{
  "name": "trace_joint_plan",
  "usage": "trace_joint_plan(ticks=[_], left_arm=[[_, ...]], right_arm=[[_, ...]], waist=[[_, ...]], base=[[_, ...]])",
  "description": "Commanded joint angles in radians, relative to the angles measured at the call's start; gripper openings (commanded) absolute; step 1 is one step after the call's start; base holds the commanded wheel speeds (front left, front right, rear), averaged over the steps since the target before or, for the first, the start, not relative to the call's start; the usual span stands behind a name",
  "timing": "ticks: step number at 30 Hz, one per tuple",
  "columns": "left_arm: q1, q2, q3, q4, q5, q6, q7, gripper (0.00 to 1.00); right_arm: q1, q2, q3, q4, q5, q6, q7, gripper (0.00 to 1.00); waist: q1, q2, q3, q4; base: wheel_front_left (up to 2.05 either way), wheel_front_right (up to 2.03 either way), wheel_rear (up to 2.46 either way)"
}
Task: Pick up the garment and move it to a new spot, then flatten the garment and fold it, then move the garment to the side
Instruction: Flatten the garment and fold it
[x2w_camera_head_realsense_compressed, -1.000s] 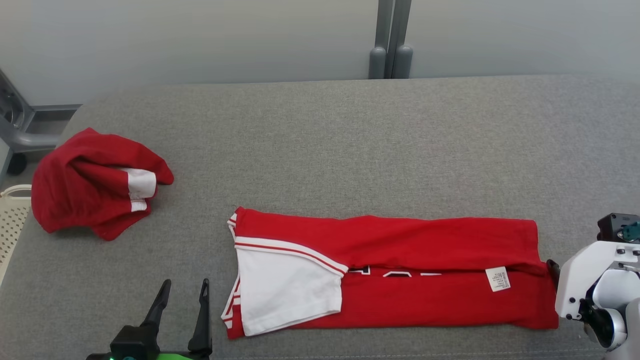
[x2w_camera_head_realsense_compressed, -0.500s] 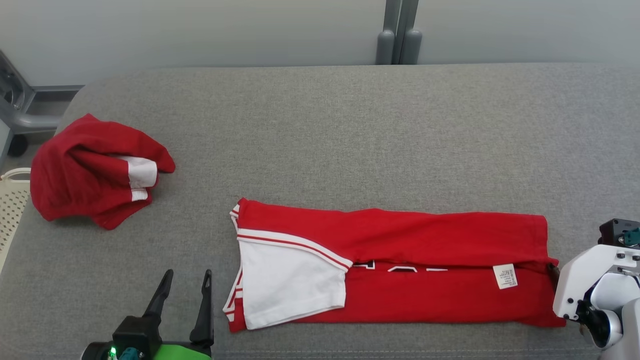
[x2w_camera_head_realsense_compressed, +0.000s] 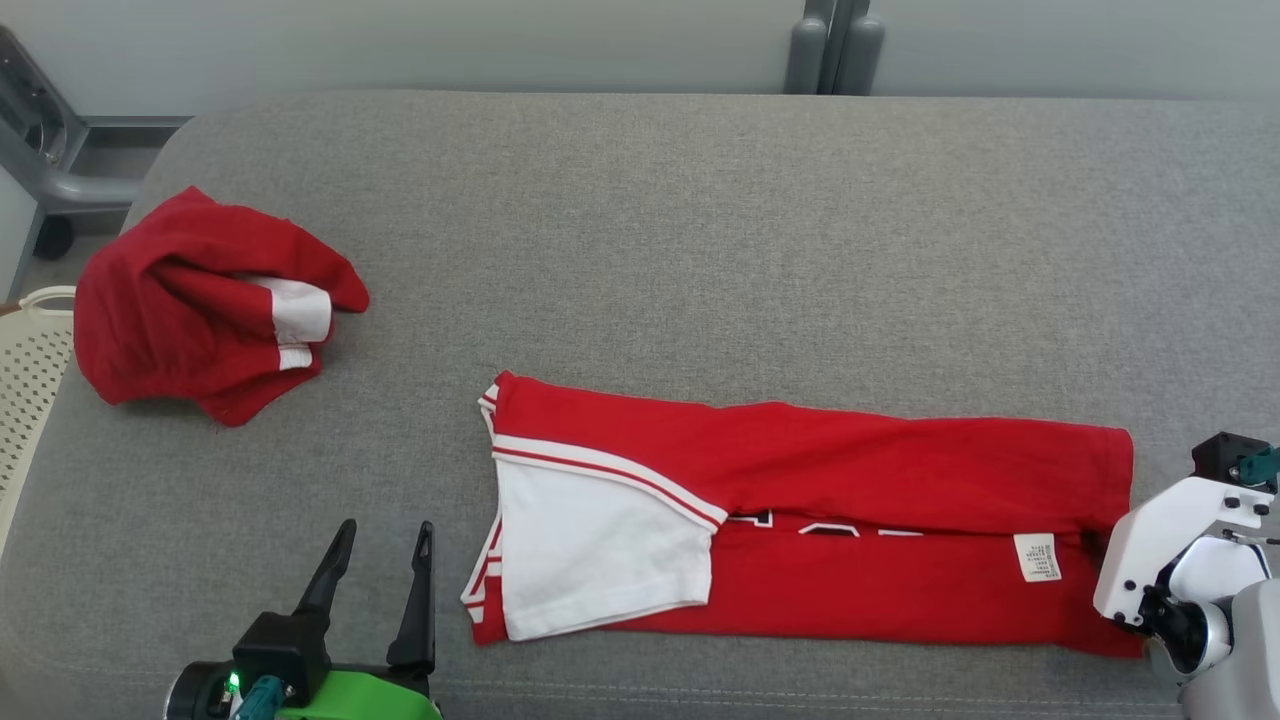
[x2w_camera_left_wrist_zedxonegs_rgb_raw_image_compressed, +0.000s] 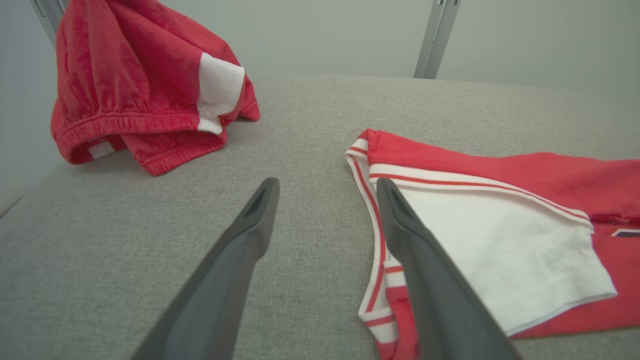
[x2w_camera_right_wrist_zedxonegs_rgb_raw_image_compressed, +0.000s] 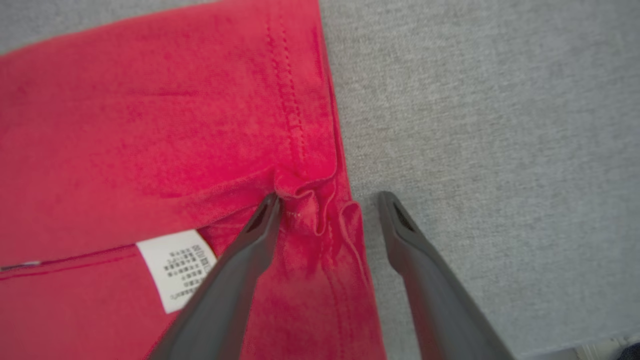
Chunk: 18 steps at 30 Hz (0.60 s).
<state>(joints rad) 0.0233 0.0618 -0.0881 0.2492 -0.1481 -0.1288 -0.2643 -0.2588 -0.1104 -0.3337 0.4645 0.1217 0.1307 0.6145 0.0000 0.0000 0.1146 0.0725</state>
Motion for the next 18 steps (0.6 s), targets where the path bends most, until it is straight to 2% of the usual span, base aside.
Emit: trace_joint_plan(ticks=[1, 2, 4, 5, 18], left_arm=[[-0.02, 0.01, 0.0, 0.003, -0.009, -0.002, 0.0, 1.0], [-0.02, 0.01, 0.0, 0.003, -0.009, -0.002, 0.0, 1.0], [-0.02, 0.01, -0.002, 0.004, -0.009, -0.002, 0.0, 1.0], [-0.021, 0.01, -0.003, 0.005, -0.012, -0.002, 0.0, 1.0], [-0.01, 0.007, -0.006, 0.007, -0.009, -0.002, 0.0, 1.0]], right_arm=[[-0.004, 0.011, -0.005, 0.02, 0.002, 0.0, 0.014, 0.47], [-0.004, 0.011, -0.005, 0.02, 0.002, 0.0, 0.014, 0.47], [-0.005, 0.017, -0.019, 0.028, -0.003, 0.0, 0.021, 0.28], [-0.009, 0.022, -0.039, 0.03, -0.018, 0.0, 0.022, 0.0], [-0.04, 0.026, -0.163, -0.008, -0.097, -0.001, -0.006, 0.0]], waist=[[0.0, 0.0, 0.005, 0.007], [0.0, 0.0, 0.005, 0.007], [0.0, 0.0, 0.005, 0.01], [0.0, 0.0, 0.005, 0.012], [0.0, 0.0, -0.019, 0.004]], base=[[0.0, 0.0, 0.0], [0.0, 0.0, 0.0], [0.0, 0.0, 0.0], [0.0, 0.0, 0.0], [0.0, 0.0, 0.0]])
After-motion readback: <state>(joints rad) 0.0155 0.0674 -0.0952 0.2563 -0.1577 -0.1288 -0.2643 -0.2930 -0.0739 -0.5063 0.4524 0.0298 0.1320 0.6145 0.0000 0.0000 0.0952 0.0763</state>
